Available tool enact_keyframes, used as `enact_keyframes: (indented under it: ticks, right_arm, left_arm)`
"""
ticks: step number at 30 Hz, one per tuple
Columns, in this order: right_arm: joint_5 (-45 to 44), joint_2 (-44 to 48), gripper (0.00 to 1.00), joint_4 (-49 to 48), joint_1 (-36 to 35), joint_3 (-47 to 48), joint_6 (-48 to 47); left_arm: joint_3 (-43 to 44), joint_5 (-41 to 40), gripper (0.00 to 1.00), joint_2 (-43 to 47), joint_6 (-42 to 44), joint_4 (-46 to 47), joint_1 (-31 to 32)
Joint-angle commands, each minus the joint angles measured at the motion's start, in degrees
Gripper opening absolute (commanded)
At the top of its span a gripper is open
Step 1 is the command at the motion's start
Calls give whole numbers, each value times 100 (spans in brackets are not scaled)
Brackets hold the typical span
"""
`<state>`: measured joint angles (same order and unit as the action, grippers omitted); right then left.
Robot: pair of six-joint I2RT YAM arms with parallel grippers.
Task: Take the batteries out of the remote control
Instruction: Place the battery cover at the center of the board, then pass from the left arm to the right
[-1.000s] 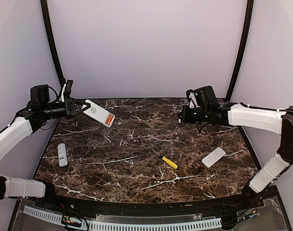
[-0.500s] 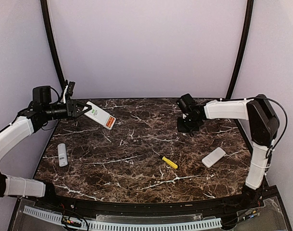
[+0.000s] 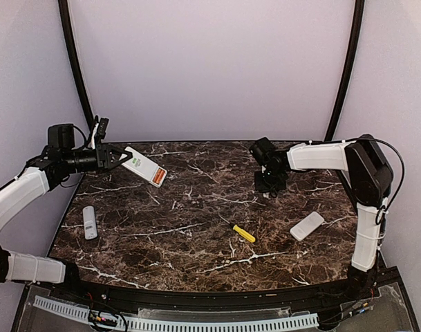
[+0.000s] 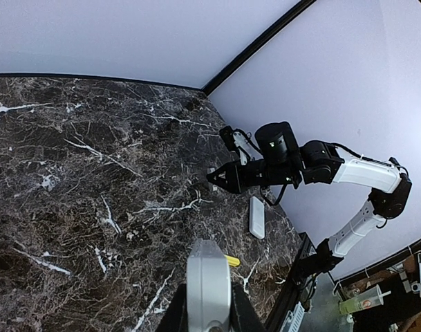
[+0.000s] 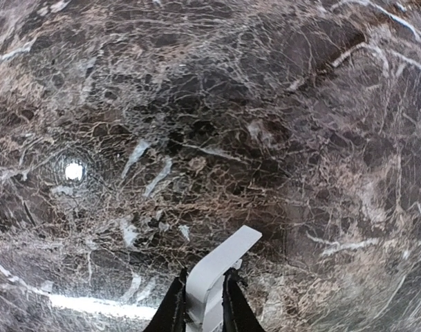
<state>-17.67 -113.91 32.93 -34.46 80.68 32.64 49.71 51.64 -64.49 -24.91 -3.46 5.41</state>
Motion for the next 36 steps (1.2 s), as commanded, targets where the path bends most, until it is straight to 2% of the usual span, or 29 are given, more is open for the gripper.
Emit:
enact_keyframes:
  ticks: [1, 5, 13, 21, 25, 30, 36]
  right_arm:
    - [-64, -73, 25, 48, 29, 97, 72]
    - [-22, 1, 31, 1, 32, 50, 88]
    - [23, 182, 53, -69, 27, -39, 50]
    - [786, 440, 85, -691, 105, -386, -160]
    - [866, 573, 87, -718, 103, -434, -159]
    - [1439, 1350, 87, -1453, 51, -965, -625]
    - [2063, 2115, 89, -1935, -476, -1236, -1400]
  left_arm:
    - [-68, 144, 0, 24, -47, 166, 36]
    - [-67, 144, 0, 39, -36, 162, 54]
    - [-67, 104, 0, 63, 11, 89, 114]
    - [-67, 56, 0, 67, 44, 13, 210]
    - [-50, 11, 0, 68, 93, -43, 277]
    - [-14, -102, 0, -23, 195, -150, 514]
    - [149, -182, 0, -381, 398, -519, 954]
